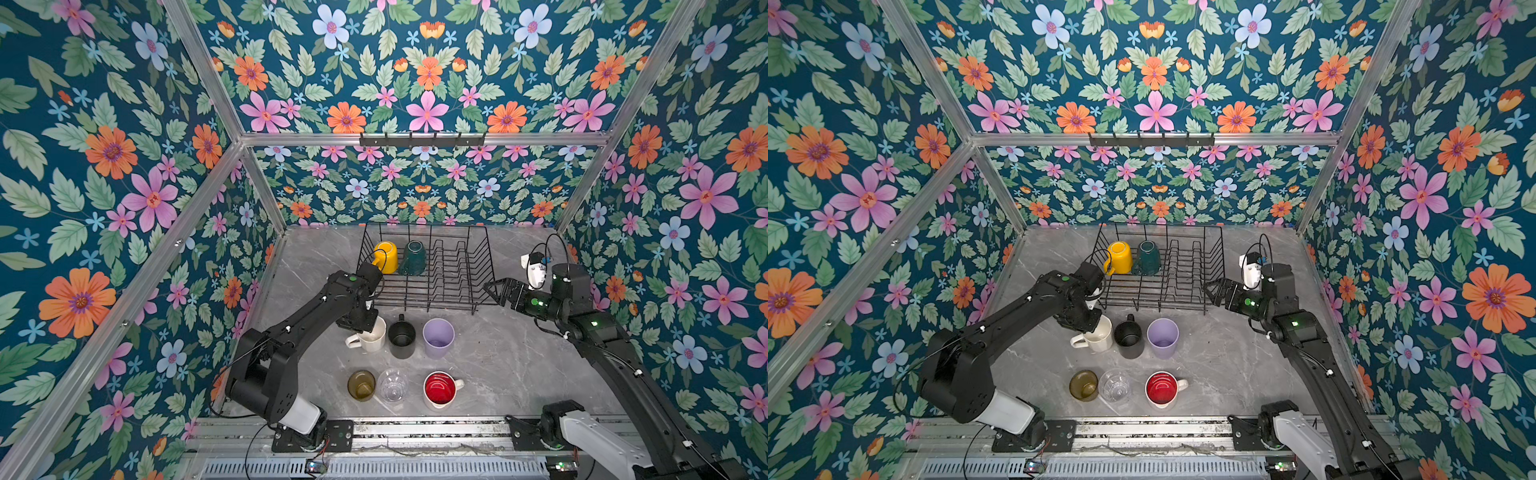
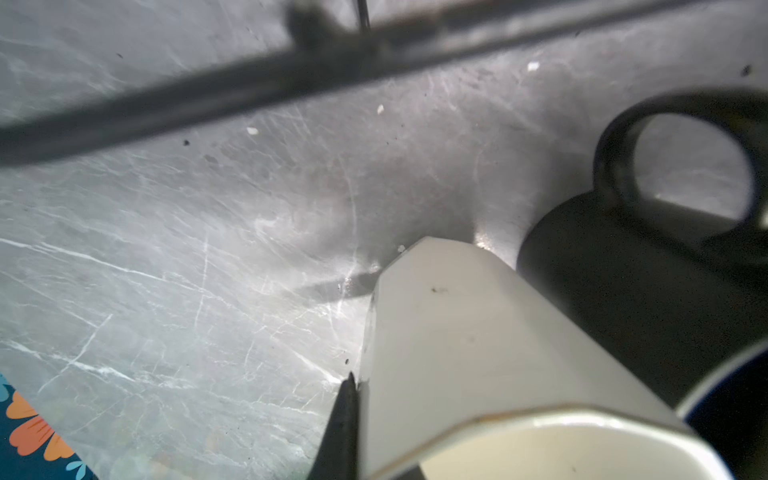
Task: Load the cups into the dish rack
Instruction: 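Grasp the cream mug with the left gripper and lift it over the rack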
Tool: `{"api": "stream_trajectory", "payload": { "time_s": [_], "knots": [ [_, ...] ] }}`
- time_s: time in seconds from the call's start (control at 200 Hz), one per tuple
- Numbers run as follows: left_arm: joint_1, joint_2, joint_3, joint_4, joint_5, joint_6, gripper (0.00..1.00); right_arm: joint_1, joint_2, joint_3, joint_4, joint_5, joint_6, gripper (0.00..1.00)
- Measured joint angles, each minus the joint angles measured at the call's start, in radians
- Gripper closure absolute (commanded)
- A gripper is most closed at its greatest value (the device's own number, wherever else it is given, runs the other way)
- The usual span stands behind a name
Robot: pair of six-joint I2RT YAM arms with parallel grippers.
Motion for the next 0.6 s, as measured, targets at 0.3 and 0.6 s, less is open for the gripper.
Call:
{"api": "stream_trajectory", "payload": {
  "time_s": [0.3,0.6],
  "knots": [
    [0.029,-0.147,0.101,-0.047,-0.034,0.005,1.00,0.000,0.006,0.003,0.005,-0.011,0.000,0.03],
    [0.134,-0.269,0.207,0.054,0.111,0.031,1.00,0.000,0.009,0.003,0.052,-0.064,0.005,0.03]
  ]
}}
